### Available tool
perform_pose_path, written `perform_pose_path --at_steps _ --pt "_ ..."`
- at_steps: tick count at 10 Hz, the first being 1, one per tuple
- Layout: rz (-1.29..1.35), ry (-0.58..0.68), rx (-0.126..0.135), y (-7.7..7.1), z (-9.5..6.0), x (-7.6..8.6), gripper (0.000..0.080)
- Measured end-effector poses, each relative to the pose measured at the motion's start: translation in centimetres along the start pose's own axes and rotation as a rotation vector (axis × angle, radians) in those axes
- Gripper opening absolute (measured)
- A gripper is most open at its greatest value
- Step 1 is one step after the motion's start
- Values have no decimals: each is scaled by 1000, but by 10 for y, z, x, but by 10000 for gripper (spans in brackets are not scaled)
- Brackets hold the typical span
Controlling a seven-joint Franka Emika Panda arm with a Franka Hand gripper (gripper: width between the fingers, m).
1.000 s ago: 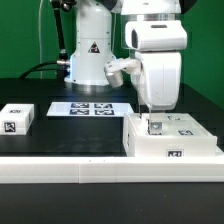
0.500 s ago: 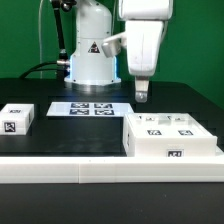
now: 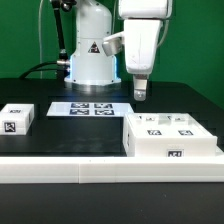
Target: Assemble cabinet
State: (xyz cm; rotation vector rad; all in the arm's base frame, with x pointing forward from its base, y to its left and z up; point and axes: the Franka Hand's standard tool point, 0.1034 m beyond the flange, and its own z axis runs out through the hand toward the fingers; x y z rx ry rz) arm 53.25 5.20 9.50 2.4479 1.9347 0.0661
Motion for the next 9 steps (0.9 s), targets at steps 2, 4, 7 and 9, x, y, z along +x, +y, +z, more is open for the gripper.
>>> perform_pose_path --at_steps 2,4,7,9 --pt "257 36 -6 -10 7 -11 797" --pt "524 54 -1 -23 13 -5 797" --pt "691 65 17 -23 14 -3 797" --pt "837 68 26 -24 14 -2 797"
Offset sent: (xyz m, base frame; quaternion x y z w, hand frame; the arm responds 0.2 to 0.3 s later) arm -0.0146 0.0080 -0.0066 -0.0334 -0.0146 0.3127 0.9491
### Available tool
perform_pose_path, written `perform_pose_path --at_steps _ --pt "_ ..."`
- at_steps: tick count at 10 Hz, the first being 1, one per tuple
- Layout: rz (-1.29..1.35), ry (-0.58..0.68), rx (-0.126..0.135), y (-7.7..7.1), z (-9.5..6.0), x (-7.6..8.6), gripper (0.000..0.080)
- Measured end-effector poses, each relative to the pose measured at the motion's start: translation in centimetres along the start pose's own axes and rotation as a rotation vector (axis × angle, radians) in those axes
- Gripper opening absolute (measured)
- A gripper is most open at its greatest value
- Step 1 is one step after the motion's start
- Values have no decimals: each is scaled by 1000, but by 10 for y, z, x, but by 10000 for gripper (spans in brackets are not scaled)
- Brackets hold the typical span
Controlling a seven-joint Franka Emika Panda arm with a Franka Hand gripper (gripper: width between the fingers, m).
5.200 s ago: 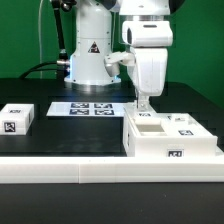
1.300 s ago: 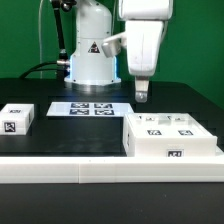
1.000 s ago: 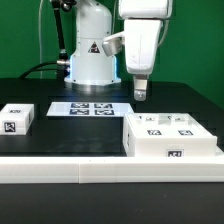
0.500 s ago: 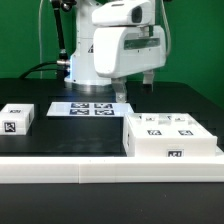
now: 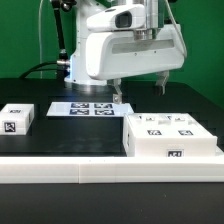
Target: Assemble cabinet
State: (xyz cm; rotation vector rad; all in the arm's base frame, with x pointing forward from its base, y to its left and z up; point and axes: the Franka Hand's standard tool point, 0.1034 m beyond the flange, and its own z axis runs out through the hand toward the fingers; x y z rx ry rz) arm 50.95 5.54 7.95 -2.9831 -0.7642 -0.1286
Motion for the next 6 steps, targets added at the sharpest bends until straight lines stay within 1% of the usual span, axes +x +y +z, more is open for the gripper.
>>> perform_pose_path --at_steps 1,3,5,6 --pt "54 2 2 -1 0 0 797" --pt "304 -3 6 -12 5 -8 797" --pt "540 -21 8 -33 11 -9 797" --pt "619 -33 3 -41 16 -10 797"
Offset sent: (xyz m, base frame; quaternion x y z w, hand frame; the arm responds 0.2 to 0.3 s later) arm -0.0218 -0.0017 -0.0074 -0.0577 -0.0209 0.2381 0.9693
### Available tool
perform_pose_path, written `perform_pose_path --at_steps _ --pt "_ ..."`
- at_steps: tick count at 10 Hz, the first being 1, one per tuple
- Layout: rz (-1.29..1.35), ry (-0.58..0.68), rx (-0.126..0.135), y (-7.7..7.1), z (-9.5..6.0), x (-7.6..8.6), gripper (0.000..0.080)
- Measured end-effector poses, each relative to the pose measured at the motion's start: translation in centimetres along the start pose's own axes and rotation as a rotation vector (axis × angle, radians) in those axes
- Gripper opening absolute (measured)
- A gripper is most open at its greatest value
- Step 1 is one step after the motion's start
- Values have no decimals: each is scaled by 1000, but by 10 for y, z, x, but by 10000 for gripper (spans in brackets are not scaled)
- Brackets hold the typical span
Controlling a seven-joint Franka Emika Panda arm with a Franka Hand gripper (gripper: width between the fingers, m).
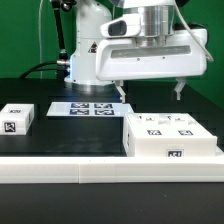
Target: Assemble cabinet
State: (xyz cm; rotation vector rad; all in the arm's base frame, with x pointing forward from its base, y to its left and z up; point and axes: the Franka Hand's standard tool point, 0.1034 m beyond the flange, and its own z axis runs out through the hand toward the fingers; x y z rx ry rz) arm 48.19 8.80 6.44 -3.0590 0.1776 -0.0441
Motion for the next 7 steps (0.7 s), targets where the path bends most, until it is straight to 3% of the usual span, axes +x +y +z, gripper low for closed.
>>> perform_pose_path --at_steps 2,4,6,7 --pt "37 -19 -26 -13 4 -9 797" --pt "131 -25 -6 -14 4 -9 797" --pt "120 -26 -6 -15 5 -10 797" --pt "80 -30 -19 -19 7 -12 797"
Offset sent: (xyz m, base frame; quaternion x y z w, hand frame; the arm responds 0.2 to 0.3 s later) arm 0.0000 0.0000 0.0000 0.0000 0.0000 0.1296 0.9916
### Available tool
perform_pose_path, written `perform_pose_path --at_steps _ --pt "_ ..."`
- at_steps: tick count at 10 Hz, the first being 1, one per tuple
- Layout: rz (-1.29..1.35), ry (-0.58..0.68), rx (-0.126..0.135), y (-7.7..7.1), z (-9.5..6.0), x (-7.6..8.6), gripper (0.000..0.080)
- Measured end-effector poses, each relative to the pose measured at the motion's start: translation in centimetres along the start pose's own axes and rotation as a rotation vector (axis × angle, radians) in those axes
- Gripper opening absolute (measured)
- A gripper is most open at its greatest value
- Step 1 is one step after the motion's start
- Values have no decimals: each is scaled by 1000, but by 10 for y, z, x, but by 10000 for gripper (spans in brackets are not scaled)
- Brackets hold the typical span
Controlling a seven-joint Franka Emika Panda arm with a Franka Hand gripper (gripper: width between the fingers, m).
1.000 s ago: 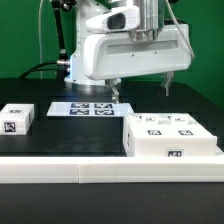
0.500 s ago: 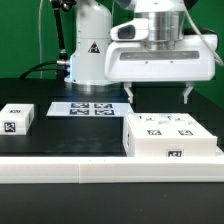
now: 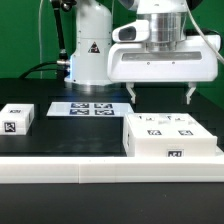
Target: Assemble cabinet
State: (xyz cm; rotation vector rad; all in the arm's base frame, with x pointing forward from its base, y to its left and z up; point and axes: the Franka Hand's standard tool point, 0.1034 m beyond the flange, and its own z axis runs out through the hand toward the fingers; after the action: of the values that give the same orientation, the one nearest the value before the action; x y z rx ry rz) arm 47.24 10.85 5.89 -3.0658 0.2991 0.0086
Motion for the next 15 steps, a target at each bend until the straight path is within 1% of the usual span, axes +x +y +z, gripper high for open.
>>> perform_pose_path --at_steps 1,3,4,5,7,10,11,12,14,15 --pt "-18 -4 -4 -2 4 -3 797" --pt "-57 -18 -8 1 13 -5 797" --pt "-76 -21 -10 4 16 -3 797" --pt "-97 -21 -8 14 16 1 797" --pt "-107 -22 -7 10 16 0 797" --pt "-114 -20 -8 11 17 0 797" --pt "-125 -13 -8 11 26 -1 797" --pt "-133 -17 -14 8 32 -1 797" --pt "-149 -8 -19 2 36 2 797" --pt "-148 3 -16 6 42 5 797"
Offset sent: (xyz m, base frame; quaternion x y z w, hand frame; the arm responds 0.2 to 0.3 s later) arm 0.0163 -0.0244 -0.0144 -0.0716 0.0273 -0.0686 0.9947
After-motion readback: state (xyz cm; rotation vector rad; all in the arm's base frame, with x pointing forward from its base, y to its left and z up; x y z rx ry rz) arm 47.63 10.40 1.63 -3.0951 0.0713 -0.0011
